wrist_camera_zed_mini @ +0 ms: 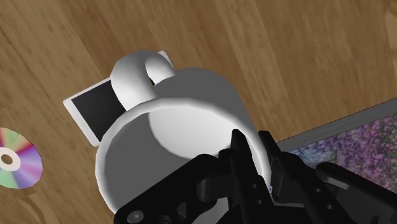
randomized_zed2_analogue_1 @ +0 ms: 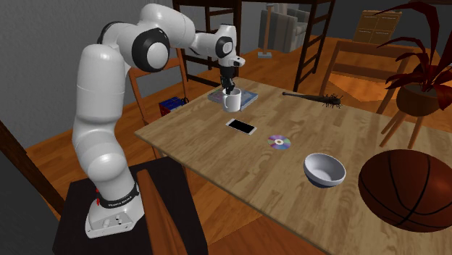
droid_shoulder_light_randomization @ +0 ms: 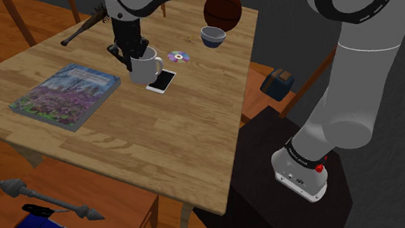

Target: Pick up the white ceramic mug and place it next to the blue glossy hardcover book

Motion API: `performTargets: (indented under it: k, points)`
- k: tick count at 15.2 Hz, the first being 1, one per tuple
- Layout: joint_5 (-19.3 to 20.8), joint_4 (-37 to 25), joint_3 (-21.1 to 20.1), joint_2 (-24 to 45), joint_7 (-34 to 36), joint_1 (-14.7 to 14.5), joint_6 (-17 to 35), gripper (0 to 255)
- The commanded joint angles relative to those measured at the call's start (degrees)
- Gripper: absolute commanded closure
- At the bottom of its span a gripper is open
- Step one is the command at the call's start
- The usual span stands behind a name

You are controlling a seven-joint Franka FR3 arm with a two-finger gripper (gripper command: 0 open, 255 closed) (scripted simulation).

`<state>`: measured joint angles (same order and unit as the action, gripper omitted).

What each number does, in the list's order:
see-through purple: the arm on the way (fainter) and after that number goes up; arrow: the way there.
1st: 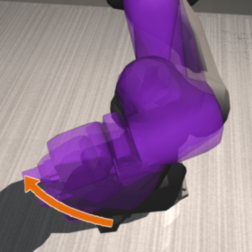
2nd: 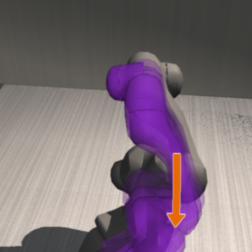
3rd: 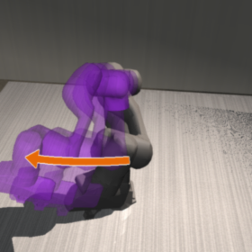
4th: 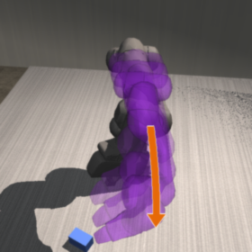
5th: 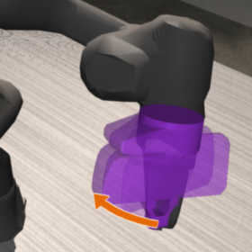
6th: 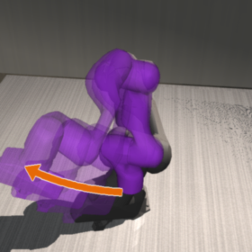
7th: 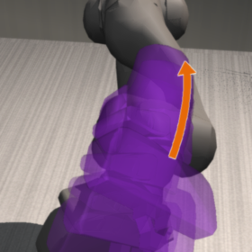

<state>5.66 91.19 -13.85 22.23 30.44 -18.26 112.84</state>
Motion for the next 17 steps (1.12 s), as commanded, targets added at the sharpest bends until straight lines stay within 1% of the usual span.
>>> performTargets:
  k: [1, 10, 17]
  points:
    - [0.09, 1.17, 0.08, 0.21, -0.02, 0.09, 1.42, 255]
    - [0.83, 4.68, 0.42, 2.55, 0.46, -0.03, 7.22, 255]
    - [0.83, 4.68, 0.42, 2.55, 0.46, -0.03, 7.22, 255]
